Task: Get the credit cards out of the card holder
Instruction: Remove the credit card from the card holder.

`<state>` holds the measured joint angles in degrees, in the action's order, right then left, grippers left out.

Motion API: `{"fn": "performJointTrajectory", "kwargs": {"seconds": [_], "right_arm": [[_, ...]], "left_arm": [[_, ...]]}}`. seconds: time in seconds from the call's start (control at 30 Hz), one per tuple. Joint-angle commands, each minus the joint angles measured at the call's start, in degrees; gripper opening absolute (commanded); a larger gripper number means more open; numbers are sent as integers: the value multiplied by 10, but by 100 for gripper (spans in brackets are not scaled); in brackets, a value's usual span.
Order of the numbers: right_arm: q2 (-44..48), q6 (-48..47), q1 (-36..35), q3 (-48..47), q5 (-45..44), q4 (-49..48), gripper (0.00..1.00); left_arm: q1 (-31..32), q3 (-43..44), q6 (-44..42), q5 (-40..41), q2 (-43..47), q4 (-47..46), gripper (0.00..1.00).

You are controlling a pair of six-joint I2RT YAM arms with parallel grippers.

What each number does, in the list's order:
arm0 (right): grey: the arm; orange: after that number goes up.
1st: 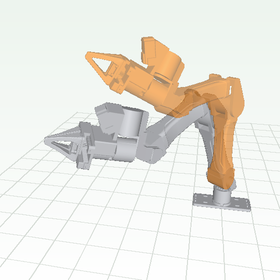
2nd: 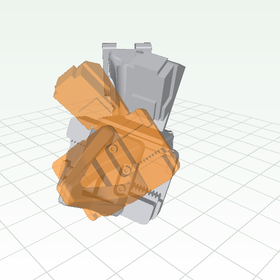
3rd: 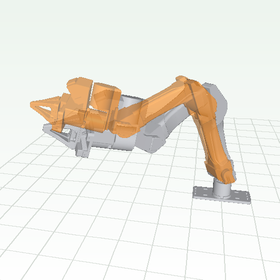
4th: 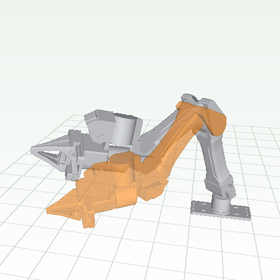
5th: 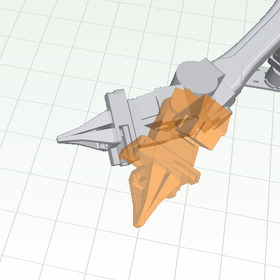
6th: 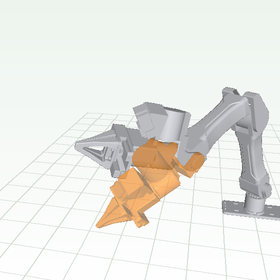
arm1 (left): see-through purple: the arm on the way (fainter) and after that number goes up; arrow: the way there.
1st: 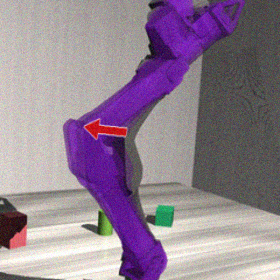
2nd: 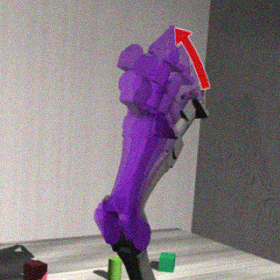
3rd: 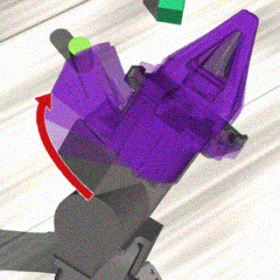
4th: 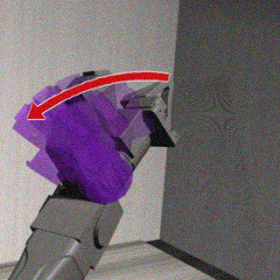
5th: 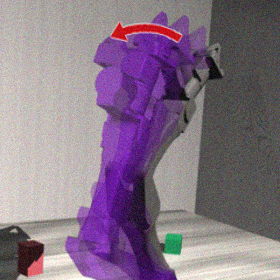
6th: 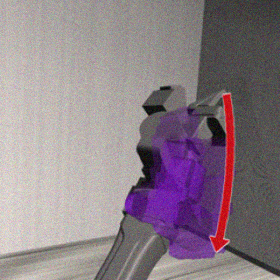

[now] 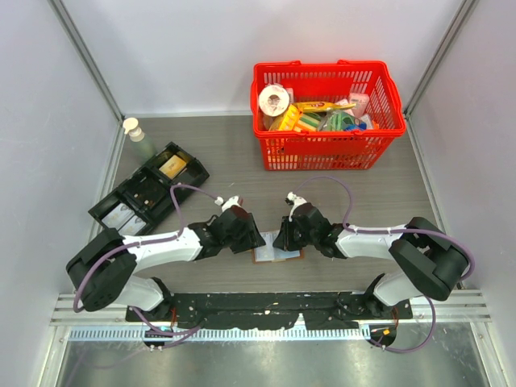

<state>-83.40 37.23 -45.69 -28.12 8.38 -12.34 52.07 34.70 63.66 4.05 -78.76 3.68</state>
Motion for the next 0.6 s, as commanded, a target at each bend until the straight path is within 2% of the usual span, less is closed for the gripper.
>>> {"fn": "performJointTrajectory", "kwargs": {"seconds": [0.0,0.57], "right_arm": [[-30,-21,1,21,-64,79,9],[-28,-22,1,19,-58,77,9]], "left_arm": [[2,27,-9,18,-12,-7,50],[4,45,-20,-8,-18,-14,44]]}}
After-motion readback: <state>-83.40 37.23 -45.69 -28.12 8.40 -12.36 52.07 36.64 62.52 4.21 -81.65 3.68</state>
